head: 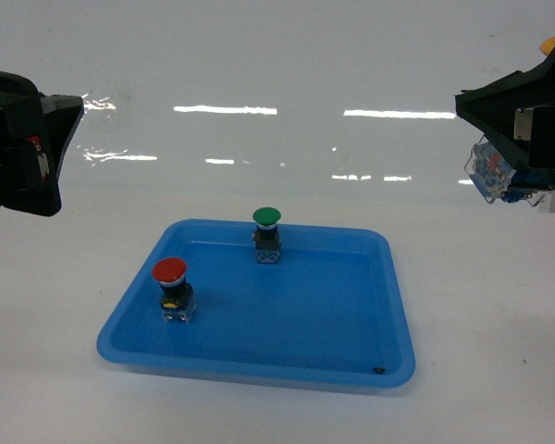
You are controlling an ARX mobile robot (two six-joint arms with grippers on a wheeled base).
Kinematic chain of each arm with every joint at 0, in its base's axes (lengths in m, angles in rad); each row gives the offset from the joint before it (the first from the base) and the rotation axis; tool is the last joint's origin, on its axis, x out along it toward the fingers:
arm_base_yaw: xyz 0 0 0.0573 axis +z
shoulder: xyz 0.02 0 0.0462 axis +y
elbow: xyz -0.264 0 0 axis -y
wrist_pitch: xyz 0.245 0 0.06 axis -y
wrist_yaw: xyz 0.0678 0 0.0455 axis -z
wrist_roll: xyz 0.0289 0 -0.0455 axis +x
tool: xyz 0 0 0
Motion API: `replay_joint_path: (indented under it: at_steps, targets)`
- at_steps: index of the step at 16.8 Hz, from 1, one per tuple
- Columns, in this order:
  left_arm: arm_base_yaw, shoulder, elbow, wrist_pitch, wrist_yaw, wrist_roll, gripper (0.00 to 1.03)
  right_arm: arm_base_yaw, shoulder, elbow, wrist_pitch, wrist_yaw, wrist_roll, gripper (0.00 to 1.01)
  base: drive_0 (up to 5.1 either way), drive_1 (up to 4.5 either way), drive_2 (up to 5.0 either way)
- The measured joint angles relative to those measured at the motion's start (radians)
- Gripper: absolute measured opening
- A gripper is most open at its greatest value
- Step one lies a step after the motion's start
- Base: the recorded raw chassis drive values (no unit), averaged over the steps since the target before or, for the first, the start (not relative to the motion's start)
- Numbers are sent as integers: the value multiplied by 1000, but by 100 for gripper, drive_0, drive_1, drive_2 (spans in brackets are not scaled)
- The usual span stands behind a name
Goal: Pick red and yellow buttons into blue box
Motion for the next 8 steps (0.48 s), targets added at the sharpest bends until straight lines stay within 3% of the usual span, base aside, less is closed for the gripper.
replay_joint_path:
  at_steps: [4,7,8]
  targets:
    - [29,275,187,-17,85,-19,98,0,0,0,-2,0,-2,29,0,0,0]
    - [7,488,354,-86,92,45,98,0,0,0,-2,0,-2,29,0,0,0]
    - [2,609,503,-206,92,49,98,0,0,0,-2,0,-2,29,0,0,0]
